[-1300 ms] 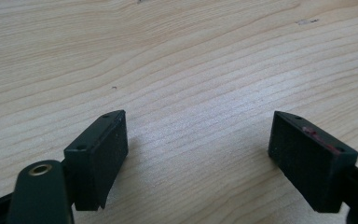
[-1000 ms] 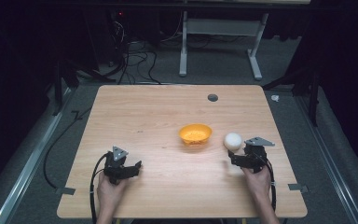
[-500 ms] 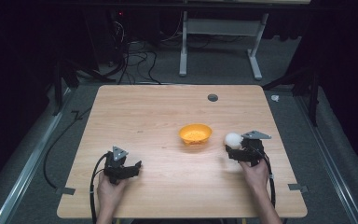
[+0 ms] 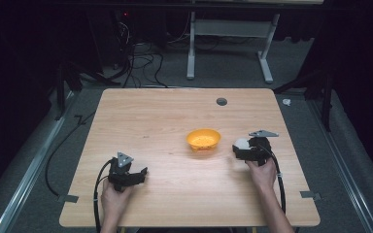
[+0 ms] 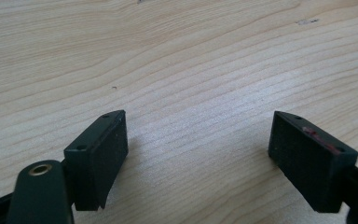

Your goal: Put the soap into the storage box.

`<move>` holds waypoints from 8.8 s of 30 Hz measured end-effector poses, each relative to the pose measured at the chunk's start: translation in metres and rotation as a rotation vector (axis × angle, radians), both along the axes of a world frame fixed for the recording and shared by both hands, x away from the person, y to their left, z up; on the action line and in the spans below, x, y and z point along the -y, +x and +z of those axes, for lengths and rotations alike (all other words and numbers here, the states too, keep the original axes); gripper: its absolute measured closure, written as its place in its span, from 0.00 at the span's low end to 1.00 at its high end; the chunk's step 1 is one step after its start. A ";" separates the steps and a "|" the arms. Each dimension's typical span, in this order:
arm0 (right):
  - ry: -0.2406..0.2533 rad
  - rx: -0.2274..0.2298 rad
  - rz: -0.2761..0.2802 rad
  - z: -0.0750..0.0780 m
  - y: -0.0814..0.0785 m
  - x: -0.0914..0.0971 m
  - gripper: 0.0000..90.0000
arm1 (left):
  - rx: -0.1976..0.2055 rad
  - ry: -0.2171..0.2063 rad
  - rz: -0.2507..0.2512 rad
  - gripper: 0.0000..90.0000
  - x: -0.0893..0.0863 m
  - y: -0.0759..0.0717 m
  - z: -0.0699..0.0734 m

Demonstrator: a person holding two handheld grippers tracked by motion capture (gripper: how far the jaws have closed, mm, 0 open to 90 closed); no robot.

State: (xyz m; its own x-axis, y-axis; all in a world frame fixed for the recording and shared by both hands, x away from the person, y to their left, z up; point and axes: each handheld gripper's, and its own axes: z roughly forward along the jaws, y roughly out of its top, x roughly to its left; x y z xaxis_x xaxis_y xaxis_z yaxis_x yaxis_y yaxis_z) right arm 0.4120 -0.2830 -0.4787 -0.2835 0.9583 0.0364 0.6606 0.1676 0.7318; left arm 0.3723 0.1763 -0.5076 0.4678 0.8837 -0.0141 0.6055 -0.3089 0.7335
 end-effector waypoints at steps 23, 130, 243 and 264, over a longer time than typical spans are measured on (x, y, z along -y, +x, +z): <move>-0.083 -0.046 -0.017 -0.019 0.012 -0.007 0.27 | 0.001 0.000 0.001 0.22 0.000 0.000 0.000; 0.029 0.061 0.194 0.058 -0.007 -0.048 0.28 | -0.002 0.000 0.000 0.22 0.000 0.000 0.000; 0.042 0.001 0.252 0.043 0.046 -0.105 0.29 | -0.002 -0.001 -0.003 0.22 0.000 0.000 0.000; 0.064 0.056 0.230 0.059 0.033 -0.082 0.30 | -0.002 -0.001 -0.003 0.22 0.000 0.000 0.000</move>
State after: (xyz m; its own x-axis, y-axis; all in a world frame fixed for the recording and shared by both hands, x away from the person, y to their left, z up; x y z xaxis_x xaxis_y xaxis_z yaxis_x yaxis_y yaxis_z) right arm 0.4452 -0.2010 -0.4197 -0.4975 0.8644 0.0725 0.5681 0.2615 0.7803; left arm 0.3722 0.1765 -0.5076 0.4703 0.8823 -0.0164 0.6064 -0.3096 0.7324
